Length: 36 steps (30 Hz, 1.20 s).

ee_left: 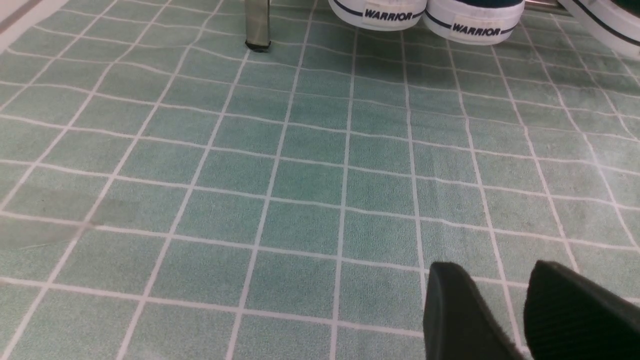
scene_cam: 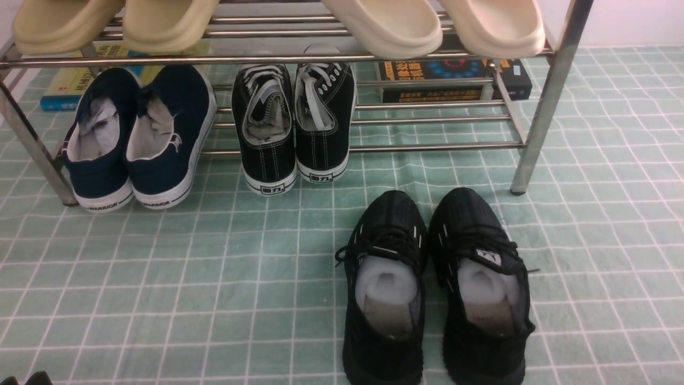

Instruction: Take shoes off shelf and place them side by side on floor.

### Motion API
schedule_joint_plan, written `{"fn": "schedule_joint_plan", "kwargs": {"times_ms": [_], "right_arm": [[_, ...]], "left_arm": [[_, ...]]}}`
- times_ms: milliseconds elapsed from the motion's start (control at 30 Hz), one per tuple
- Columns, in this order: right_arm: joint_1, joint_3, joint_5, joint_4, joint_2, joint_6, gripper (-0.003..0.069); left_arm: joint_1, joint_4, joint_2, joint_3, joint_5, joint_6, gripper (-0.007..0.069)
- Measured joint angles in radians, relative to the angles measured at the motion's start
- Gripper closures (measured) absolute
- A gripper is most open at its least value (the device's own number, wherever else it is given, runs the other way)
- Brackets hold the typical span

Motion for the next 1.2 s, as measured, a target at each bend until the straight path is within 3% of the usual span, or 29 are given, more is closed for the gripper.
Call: {"fn": "schedule_joint_plan", "kwargs": {"times_ms": [1200], "right_arm": [[0.000,0.000,-0.001,0.001,0.000,0.000,0.0461]], "left_arm": [[0.000,0.000,0.000,0.000,0.000,0.000,0.0383]]}}
